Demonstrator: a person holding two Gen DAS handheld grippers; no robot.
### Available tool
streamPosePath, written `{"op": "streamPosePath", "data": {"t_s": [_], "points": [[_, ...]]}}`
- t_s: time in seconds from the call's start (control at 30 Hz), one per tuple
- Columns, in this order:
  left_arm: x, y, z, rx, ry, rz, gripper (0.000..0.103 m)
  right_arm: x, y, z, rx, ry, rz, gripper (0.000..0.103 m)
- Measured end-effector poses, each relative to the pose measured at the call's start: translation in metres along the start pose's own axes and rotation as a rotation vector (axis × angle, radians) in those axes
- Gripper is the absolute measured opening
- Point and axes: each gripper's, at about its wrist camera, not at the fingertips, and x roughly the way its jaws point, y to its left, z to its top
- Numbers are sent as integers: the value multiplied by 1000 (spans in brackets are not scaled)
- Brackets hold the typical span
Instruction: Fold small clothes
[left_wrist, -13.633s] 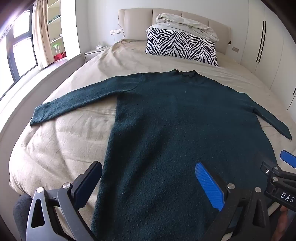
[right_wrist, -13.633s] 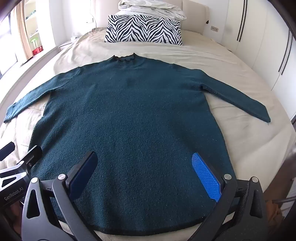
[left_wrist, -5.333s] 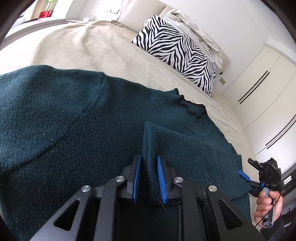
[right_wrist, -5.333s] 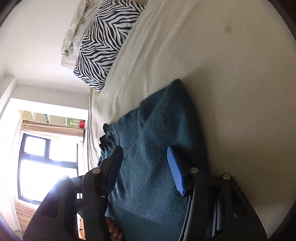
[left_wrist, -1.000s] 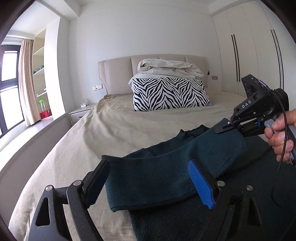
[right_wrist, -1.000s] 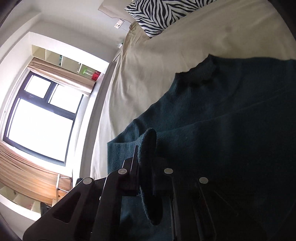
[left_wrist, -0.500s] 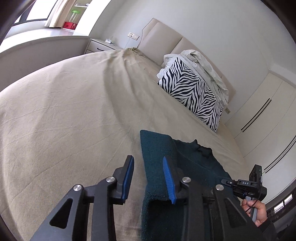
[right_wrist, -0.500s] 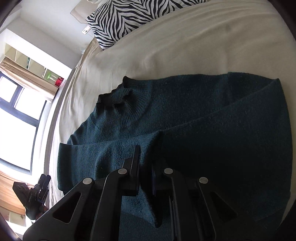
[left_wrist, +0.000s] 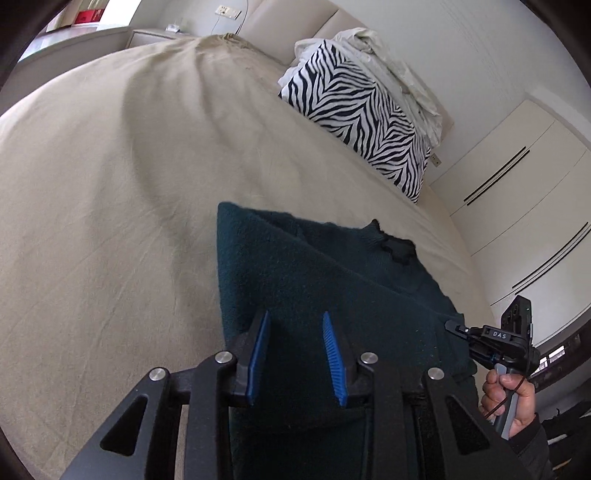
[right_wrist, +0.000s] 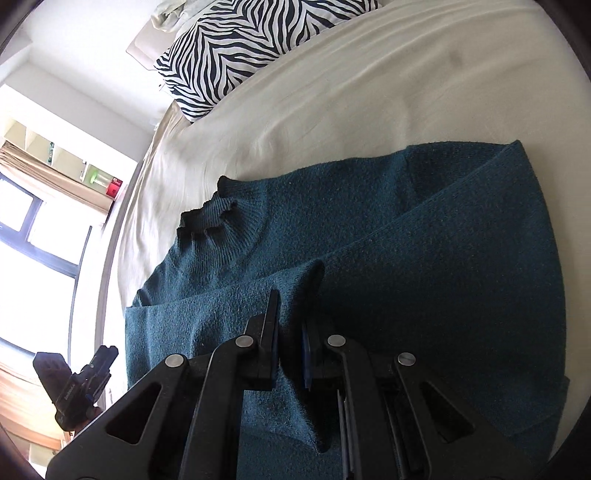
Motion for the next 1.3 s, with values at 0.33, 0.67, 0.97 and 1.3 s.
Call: {"op": "streamPosePath", "data": {"t_s": [0.33,0.67,0.97,1.3], "points": [[-14,20,3,-90,-51,-21,22,-24,-23,-10,145,-52,-1,51],[-8,0,-7,10,-47,60,29,-16,7,-39,-42,2,-54,55],[-7,0,-10,13,-61,71,29,-18,12,-23,-108,-45,-126,8],[-34,-15,-5,43,-157,112,30,-2,-18,-24,-72,-72,-64,8]]}}
